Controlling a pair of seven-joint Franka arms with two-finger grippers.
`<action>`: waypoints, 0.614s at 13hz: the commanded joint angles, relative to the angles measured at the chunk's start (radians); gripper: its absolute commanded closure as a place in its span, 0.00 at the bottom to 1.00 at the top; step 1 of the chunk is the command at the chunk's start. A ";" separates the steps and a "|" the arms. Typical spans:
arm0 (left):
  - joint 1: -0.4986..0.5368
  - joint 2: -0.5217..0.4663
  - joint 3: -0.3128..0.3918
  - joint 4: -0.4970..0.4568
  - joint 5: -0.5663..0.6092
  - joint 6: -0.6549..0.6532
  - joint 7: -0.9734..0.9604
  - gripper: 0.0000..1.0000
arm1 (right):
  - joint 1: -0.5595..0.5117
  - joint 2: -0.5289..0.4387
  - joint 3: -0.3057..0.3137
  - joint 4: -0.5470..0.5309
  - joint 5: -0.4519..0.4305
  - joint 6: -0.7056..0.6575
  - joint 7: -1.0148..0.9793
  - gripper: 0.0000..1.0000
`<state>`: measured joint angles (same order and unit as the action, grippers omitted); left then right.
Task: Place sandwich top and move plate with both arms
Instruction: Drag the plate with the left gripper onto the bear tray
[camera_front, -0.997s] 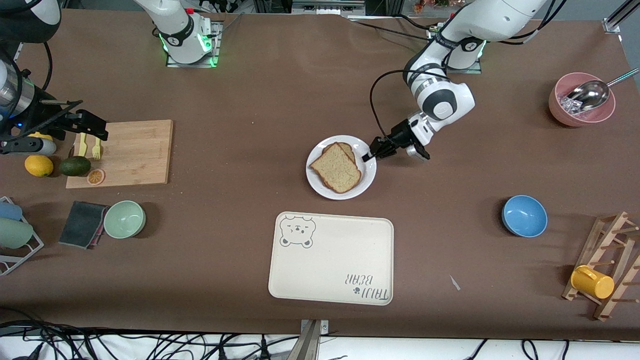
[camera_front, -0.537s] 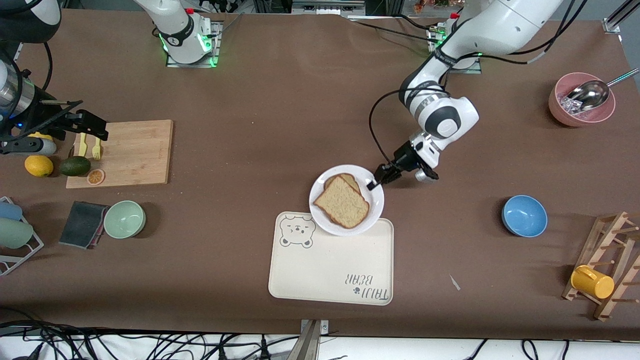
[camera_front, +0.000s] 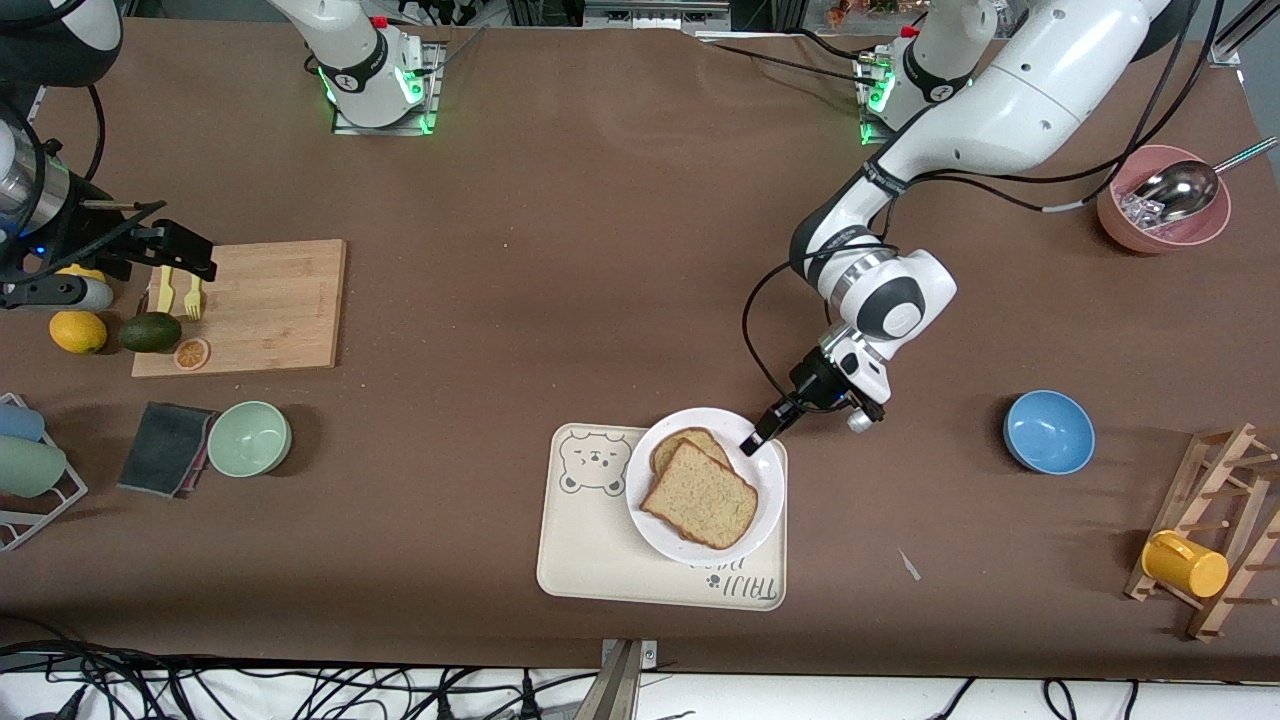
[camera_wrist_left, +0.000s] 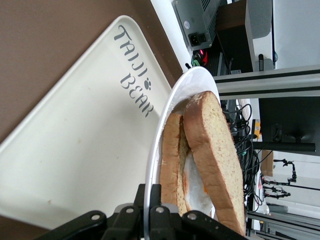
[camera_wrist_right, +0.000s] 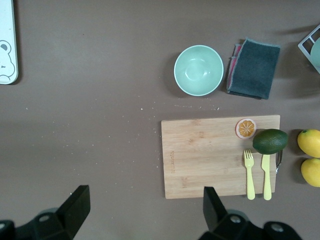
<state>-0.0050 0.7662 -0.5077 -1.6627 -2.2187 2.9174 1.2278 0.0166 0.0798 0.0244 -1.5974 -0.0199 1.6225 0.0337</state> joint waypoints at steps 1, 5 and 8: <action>-0.053 0.082 0.015 0.138 -0.041 0.025 -0.013 1.00 | -0.004 -0.011 0.003 -0.010 -0.012 -0.004 0.009 0.00; -0.156 0.123 0.104 0.178 -0.053 0.025 -0.022 1.00 | -0.006 -0.011 0.002 -0.010 -0.012 -0.004 0.008 0.00; -0.207 0.179 0.156 0.247 -0.056 0.025 -0.024 1.00 | -0.006 -0.009 0.002 -0.010 -0.012 -0.004 0.005 0.00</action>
<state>-0.1722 0.9048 -0.3833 -1.5031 -2.2210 2.9239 1.1896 0.0159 0.0801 0.0234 -1.5974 -0.0200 1.6225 0.0338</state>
